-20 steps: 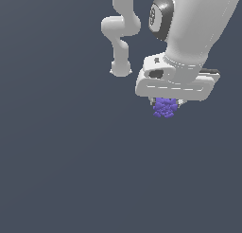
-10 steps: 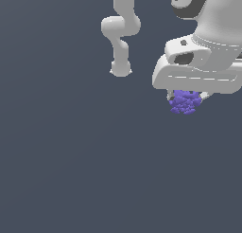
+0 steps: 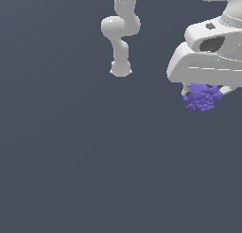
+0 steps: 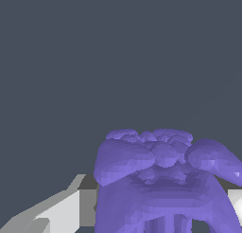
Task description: Pick up the object and move it to a goal position.
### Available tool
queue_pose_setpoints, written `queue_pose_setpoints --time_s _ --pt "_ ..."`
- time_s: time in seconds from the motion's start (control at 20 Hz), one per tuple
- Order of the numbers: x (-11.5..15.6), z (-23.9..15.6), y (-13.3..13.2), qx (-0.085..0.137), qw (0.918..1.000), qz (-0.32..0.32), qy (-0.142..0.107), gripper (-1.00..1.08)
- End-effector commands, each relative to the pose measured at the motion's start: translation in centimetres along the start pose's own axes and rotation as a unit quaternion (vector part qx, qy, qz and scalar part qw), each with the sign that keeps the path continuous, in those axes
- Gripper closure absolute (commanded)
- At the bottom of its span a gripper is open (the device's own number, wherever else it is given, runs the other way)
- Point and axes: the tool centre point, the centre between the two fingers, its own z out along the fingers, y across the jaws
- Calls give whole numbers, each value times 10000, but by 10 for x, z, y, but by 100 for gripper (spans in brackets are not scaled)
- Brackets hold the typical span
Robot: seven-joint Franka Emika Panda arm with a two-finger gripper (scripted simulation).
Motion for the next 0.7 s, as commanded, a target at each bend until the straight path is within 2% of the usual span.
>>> queue_pose_setpoints --time_s 0.0,0.65 --pt "2 -5 -4 -1 10000 2 -1 108" --pt "7 -16 -14 0 10000 -1 -1 108"
